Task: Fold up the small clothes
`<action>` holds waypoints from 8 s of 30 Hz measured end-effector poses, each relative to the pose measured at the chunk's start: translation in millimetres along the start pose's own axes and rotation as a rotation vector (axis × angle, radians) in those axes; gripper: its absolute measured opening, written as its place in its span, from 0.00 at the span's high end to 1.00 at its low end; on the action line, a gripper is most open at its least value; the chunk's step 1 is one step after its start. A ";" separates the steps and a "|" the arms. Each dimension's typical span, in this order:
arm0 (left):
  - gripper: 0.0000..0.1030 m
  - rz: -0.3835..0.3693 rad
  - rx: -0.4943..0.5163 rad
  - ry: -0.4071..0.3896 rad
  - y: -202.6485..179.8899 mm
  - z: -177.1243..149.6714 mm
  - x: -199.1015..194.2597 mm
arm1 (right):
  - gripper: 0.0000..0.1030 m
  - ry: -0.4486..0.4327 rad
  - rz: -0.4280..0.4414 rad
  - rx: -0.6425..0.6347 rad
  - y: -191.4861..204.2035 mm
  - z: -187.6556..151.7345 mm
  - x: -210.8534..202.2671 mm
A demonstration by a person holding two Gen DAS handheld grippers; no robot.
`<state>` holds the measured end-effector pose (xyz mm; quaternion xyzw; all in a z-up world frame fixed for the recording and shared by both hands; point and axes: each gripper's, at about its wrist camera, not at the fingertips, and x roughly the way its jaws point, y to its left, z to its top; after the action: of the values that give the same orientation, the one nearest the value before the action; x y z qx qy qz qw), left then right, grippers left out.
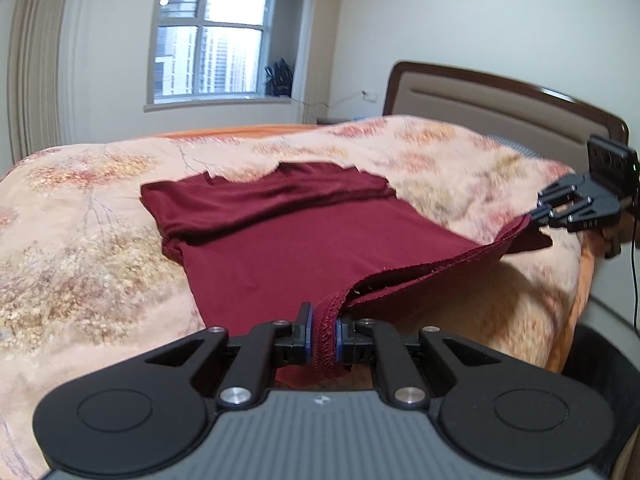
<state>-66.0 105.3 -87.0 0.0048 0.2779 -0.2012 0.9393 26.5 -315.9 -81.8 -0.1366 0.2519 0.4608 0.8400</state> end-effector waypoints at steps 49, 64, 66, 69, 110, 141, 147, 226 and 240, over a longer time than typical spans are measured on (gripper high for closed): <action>0.90 0.067 -0.128 -0.041 35.2 65.2 39.7 | 0.96 -0.077 -0.047 0.005 -42.6 54.2 19.5; 0.90 0.037 -0.267 -0.019 126.0 116.5 150.0 | 0.96 -0.035 -0.004 0.110 -163.1 106.4 102.1; 0.90 0.039 -0.282 -0.016 137.5 122.6 167.2 | 0.96 -0.033 -0.005 0.126 -182.0 110.7 117.1; 0.90 0.046 -0.303 -0.016 154.5 133.2 192.1 | 0.96 -0.029 -0.009 0.145 -207.4 118.9 137.7; 0.39 0.141 -0.461 -0.050 221.0 163.0 261.6 | 0.52 -0.069 -0.148 0.485 -313.2 130.2 230.1; 0.60 0.147 -0.133 0.110 124.7 44.9 172.1 | 0.53 -0.082 -0.140 0.514 -178.8 -4.5 92.2; 0.61 0.115 -0.097 0.115 125.6 41.1 179.1 | 0.62 -0.025 -0.104 0.463 -181.3 -1.6 112.7; 0.21 0.198 -0.329 0.057 122.3 85.2 230.1 | 0.47 0.091 -0.180 0.288 -88.7 88.9 271.0; 0.26 0.290 -0.425 0.035 174.1 90.1 208.9 | 0.34 -0.123 -0.164 0.335 -70.7 61.8 227.6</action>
<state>206.8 176.0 -138.1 -0.1492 0.3266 -0.0015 0.9333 206.5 -164.9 -155.2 0.0135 0.2612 0.3497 0.8996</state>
